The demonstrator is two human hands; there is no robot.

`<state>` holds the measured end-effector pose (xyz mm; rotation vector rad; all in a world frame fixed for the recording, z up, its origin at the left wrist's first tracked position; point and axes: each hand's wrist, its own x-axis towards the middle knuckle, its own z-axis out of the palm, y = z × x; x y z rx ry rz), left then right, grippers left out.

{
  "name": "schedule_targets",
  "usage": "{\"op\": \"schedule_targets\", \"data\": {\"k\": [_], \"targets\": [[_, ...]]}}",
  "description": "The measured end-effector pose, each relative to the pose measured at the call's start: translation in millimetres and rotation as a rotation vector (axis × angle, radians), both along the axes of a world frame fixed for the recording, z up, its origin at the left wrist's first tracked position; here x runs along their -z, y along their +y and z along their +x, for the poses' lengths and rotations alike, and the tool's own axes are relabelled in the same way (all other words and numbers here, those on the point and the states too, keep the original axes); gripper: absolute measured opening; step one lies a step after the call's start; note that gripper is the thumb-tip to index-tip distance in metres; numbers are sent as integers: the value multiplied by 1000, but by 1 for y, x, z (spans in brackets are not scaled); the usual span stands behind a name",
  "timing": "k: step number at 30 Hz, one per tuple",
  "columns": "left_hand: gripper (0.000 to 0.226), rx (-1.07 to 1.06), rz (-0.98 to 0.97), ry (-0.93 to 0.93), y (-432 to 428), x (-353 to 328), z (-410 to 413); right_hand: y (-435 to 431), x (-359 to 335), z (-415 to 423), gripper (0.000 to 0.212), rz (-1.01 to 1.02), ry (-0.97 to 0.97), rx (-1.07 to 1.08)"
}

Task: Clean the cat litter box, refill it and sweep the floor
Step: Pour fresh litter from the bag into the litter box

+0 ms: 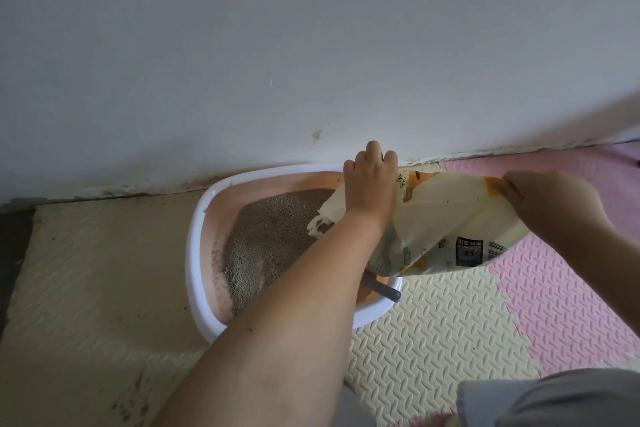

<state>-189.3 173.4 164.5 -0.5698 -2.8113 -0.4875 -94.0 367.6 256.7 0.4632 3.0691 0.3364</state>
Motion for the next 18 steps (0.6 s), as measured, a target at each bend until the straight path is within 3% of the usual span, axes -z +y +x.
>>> {"op": "schedule_targets", "data": {"k": [8,18], "targets": [[27,95,-96,126,-16,23,-13,-11,7,-1,47,-9,-35,-22],[12,-3,-59,48,-8,25,0,-11,13,0,45,-29,-13,-26]]}}
